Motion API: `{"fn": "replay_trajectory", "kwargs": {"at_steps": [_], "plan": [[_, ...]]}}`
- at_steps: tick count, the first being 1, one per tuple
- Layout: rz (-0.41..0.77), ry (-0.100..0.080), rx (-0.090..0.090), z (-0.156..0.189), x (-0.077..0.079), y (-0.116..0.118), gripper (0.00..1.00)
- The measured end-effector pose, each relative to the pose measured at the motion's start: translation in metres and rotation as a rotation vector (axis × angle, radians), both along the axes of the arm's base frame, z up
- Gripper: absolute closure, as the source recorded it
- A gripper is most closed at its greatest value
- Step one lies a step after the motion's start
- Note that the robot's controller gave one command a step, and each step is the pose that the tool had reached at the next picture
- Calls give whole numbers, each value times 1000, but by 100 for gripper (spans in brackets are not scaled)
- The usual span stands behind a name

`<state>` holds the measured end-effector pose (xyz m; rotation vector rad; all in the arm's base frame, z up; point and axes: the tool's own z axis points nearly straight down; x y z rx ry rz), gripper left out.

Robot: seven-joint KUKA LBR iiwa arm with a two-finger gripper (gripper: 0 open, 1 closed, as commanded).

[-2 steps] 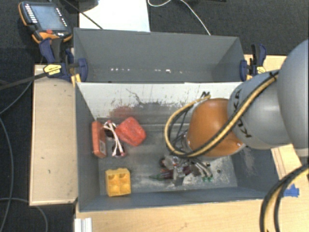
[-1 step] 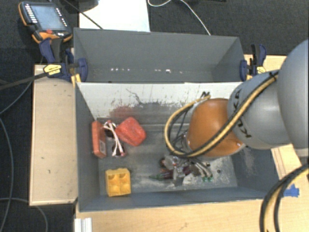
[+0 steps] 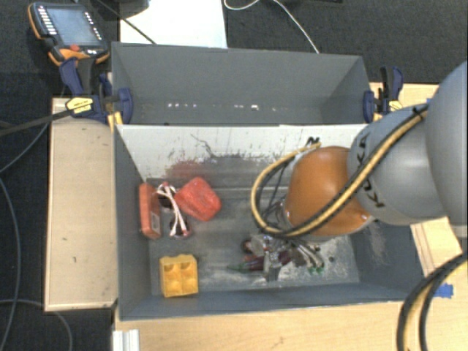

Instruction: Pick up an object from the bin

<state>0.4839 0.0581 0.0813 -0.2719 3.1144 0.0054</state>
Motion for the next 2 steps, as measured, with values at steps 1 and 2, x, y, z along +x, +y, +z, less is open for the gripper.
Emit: {"fn": "replay_trajectory", "kwargs": {"at_steps": [1, 2], "plan": [[-1, 3, 0, 14, -1, 0, 100], [-2, 0, 0, 31, 0, 0, 100]]}}
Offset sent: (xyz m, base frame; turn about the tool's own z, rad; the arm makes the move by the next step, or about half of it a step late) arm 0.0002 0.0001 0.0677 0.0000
